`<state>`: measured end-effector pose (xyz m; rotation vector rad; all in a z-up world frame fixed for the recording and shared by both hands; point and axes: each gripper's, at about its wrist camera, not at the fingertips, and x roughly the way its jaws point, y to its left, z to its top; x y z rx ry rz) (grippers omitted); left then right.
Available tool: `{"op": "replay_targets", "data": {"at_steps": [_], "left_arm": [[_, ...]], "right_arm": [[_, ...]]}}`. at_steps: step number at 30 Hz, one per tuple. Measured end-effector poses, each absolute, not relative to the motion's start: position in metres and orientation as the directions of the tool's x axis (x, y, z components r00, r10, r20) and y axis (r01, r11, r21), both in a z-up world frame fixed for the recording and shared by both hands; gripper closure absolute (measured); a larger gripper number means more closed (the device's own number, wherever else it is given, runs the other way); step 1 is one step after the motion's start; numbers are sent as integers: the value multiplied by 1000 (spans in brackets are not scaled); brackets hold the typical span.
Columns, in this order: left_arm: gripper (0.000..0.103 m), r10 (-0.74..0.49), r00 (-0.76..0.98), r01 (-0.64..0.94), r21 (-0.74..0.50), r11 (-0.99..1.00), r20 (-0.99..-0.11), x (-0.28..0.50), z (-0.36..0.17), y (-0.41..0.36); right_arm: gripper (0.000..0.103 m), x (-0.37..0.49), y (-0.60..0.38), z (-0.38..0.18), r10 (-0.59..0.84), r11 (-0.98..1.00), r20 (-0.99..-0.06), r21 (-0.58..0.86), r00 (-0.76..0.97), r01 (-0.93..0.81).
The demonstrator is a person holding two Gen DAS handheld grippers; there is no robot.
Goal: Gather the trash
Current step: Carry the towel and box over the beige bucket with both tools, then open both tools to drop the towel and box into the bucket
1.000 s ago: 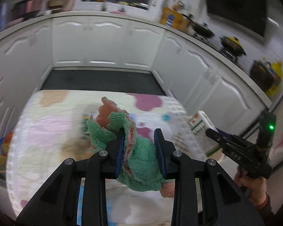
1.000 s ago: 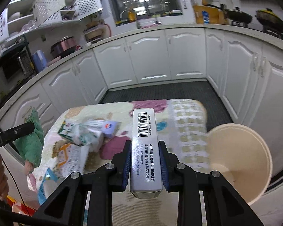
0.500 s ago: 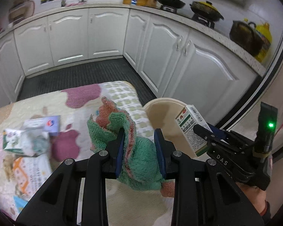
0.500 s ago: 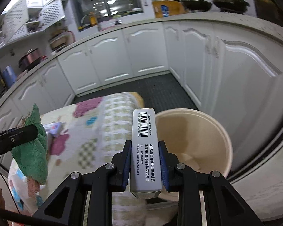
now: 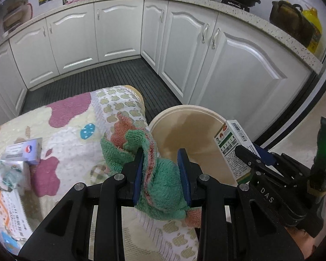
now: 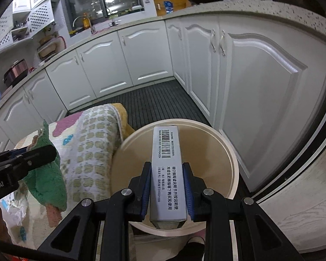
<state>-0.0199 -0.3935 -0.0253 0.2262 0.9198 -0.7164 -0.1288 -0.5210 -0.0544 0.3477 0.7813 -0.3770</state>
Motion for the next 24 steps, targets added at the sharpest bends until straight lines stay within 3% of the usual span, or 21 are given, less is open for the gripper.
{"op": "replay_targets", "data": {"at_steps": [14,16,18,20,24], "left_arm": [[74,-451,364,666,-110,737,-815,-17,-54,-423],[70,-455,358,671,-114,733,-815,-16,-55,-424],[57,-464,351,670,-128,731,-813,-16,-55,-423],[51,-495,335,667,-169,725,-802,-15,-54,-420],[44,-516,321,660,-202,723,-794,-17,-52,-417]], "right_arm": [[77,-125,-542,-84,-182,858,-773,177,608,483],[77,-123,-542,-86,-179,857,-776,179,605,483],[77,-121,-542,-87,-176,856,-777,182,604,484],[76,-120,-542,-89,-175,854,-782,182,598,488],[62,-122,-541,-90,-169,850,-789,187,591,492]]}}
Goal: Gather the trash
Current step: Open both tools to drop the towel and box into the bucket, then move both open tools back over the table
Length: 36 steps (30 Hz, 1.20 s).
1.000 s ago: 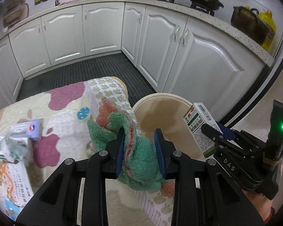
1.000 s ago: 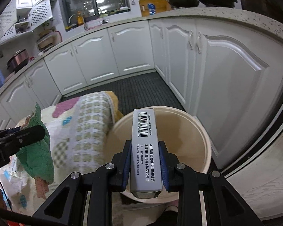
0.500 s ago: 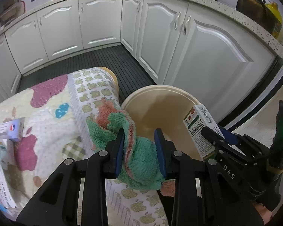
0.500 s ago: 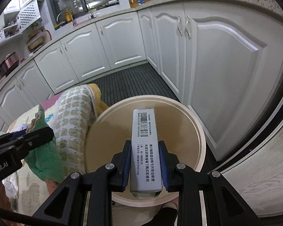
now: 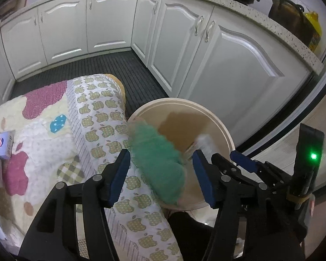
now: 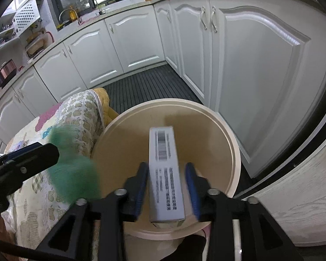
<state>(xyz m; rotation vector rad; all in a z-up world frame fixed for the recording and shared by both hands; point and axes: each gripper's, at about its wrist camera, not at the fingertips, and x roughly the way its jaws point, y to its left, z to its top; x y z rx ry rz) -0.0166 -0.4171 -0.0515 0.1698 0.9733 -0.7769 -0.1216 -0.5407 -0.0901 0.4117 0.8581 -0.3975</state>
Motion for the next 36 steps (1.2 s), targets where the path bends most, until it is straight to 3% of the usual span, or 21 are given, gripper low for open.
{"op": "replay_targets", "data": {"at_steps": [25,36], "left_arm": [[44,-580,355,629,-272,728,-733,-44,-4,-341],[44,-564,384,605,-262,752,-731,-63,20,-249]], "right_arm": [[57,-137,-479,-46,-138,893,-749,190,648,409],[56,-126,-419,-35,8,943,-754,224,656,246]]}}
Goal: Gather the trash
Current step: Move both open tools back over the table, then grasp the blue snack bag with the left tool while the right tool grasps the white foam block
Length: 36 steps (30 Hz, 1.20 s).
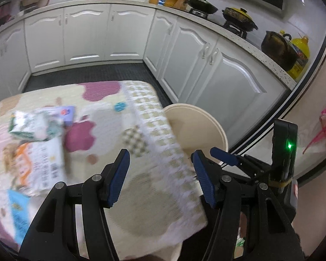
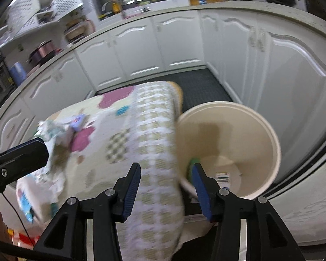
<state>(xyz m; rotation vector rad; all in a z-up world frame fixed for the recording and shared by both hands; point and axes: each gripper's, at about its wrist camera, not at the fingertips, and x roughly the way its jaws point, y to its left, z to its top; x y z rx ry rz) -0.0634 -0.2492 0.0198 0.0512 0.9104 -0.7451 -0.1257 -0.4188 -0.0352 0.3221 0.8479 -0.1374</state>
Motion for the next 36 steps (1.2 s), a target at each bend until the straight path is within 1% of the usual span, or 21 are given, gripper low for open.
{"op": "replay_targets", "data": {"at_steps": [2,4,6,10,13,16,18,23,26,28,29,31,32,33,34,36], "left_arm": [[44,-549,397,587,-256,768,-736,-64,22,-223],[44,-532,409,567,-251,785,-741,-63,22,-193],[43,-505,424,540,-238,807,-751,-62,20,-165],[43,-439,452,463,-217,860,-776,-57,11,-102],[43,-407,455,415,-216,884,-792,-53,3,-66],[43,-383,445,361,-230,904,-809,-49,-7,-33],[38,-382,431,342,-244,907,-817,-49,-14,-14],[37,-386,408,336,-257,906,-827,-54,-26,5],[37,-399,382,356,-266,896,-834,-58,-34,4],[37,-419,358,373,-283,883,-834,-59,-40,0],[37,-429,347,380,-293,877,-834,-58,-42,-1],[36,-440,329,395,-301,868,-836,-58,-47,-7],[35,-435,327,402,-293,868,-839,-57,-49,-11],[34,-425,330,409,-278,869,-843,-58,-52,-14],[34,-412,337,416,-258,872,-847,-58,-54,-17],[34,-385,347,424,-223,878,-855,-57,-61,-22]], "right_arm": [[55,-124,-401,-33,41,953,-752,228,658,201],[51,-122,-379,-33,83,962,-747,232,659,142],[41,-121,-357,-33,131,968,-743,240,656,79],[40,-115,-307,-34,233,968,-743,236,628,-80],[37,-111,-270,-37,305,952,-745,229,593,-202],[33,-106,-236,-42,333,938,-749,197,574,-287],[29,-102,-218,-44,345,926,-751,175,563,-334],[28,-90,-184,-51,341,905,-763,107,549,-412],[28,-78,-173,-65,325,901,-793,94,515,-423],[31,-74,-171,-72,326,900,-804,103,497,-423],[39,-73,-171,-72,318,903,-803,94,505,-419],[43,-73,-174,-72,328,904,-794,107,512,-414],[64,-73,-179,-70,322,911,-788,108,524,-398],[68,-74,-185,-65,329,914,-778,121,535,-387],[70,-75,-192,-61,346,914,-770,147,536,-378],[71,-75,-203,-54,360,917,-755,179,548,-356]]}}
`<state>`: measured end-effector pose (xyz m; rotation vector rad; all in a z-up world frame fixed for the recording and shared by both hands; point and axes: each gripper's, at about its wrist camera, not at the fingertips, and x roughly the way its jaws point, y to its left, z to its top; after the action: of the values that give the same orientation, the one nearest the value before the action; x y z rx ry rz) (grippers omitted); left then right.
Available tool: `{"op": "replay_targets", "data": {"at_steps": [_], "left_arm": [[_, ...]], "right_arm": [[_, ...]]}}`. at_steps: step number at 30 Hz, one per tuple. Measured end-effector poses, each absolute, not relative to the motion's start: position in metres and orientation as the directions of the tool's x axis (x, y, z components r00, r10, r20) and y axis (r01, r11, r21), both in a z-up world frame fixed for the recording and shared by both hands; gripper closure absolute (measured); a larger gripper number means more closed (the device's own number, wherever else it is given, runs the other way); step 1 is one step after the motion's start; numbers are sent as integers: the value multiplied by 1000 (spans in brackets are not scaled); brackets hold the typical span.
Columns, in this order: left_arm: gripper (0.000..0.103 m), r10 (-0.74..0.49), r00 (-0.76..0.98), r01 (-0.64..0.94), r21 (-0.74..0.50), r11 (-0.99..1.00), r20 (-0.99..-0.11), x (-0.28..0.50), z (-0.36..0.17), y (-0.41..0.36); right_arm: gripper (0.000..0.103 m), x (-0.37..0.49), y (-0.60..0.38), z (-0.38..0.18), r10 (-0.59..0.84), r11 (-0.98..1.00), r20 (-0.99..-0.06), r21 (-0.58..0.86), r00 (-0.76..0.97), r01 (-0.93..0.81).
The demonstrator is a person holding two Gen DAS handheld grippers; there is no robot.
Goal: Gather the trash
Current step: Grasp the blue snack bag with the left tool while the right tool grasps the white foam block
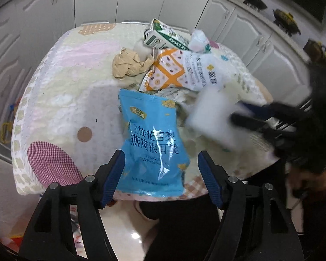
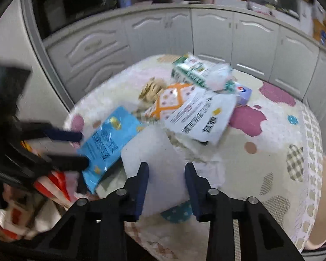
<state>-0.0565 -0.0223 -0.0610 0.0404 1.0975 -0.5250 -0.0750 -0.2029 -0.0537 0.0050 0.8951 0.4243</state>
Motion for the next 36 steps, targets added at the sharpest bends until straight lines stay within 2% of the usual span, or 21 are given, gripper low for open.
{"op": "replay_targets", "data": {"at_steps": [7,9,13,15,17,22,24,25,27,29,36], "left_arm": [[34,-350,359,415,-188,890,-865,-49,-74,-25],[34,-341,373,409,-176,895,-863,-46,-77,-26],[34,-351,358,382,-207,901,-865,-38,-85,-23],[34,-350,368,373,-208,904,-862,-37,-85,-21],[34,-352,377,363,-213,907,-857,-35,-85,-18],[35,-360,376,342,-234,910,-854,-33,-88,-15],[36,-360,379,347,-230,909,-852,-34,-88,-15],[39,-362,381,349,-231,908,-851,-35,-88,-14],[50,-357,384,353,-222,909,-852,-36,-88,-13],[54,-375,382,349,-244,905,-845,-38,-84,-10],[55,-391,466,362,-232,903,-794,-45,-44,-10]], "right_arm": [[69,-74,-202,-52,332,925,-755,141,565,-353],[50,-75,-197,-56,315,927,-771,124,554,-354],[46,-81,-189,-54,318,914,-772,95,551,-394],[36,-86,-184,-53,318,904,-770,70,553,-422],[33,-90,-179,-53,318,893,-769,47,555,-447],[32,-89,-161,-72,274,871,-799,-30,535,-491],[42,-86,-160,-77,252,880,-804,-41,539,-472],[42,-86,-163,-75,271,886,-798,-13,539,-464],[45,-88,-173,-64,329,891,-774,64,541,-450],[45,-91,-182,-51,361,893,-743,101,563,-439],[45,-100,-224,-9,345,929,-652,136,675,-344]]}}
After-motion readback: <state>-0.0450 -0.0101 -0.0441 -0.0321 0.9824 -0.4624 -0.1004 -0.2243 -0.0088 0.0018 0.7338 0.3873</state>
